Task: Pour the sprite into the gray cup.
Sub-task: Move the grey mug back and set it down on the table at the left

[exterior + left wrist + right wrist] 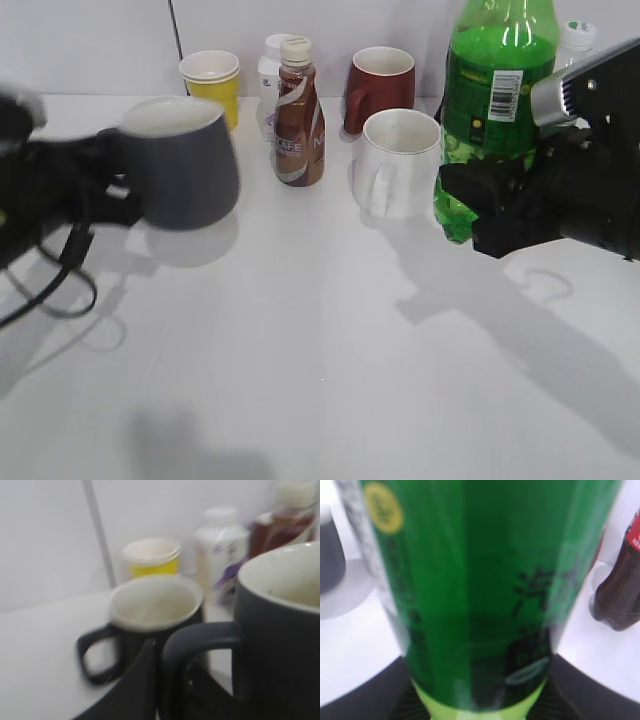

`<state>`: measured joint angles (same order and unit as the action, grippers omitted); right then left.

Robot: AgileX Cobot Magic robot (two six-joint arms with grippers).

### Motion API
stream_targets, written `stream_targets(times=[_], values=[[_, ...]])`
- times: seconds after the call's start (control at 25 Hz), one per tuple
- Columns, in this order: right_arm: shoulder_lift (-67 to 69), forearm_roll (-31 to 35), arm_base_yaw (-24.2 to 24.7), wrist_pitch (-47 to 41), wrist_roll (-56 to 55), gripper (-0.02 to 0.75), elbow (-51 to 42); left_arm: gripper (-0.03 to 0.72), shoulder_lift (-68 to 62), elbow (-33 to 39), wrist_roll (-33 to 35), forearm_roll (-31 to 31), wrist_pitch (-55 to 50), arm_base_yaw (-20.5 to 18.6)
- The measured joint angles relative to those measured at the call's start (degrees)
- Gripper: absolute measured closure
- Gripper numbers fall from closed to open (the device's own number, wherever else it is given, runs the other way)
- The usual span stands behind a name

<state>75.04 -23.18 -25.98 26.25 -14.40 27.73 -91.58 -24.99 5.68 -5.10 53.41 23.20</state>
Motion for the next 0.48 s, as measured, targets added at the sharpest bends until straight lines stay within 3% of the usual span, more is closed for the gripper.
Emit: stream_targets(times=[0.2,0.48], values=[[0.0,0.1,0.0,1.3,-0.2,0.4,0.0,0.641,-4.6,6.3,0.9,-3.3,10.6,0.0],[0.0,0.1,0.0,1.6,-1.2,0.4,-0.1,0.641,-9.8,7.0,1.1,-5.1,11.6,0.0]])
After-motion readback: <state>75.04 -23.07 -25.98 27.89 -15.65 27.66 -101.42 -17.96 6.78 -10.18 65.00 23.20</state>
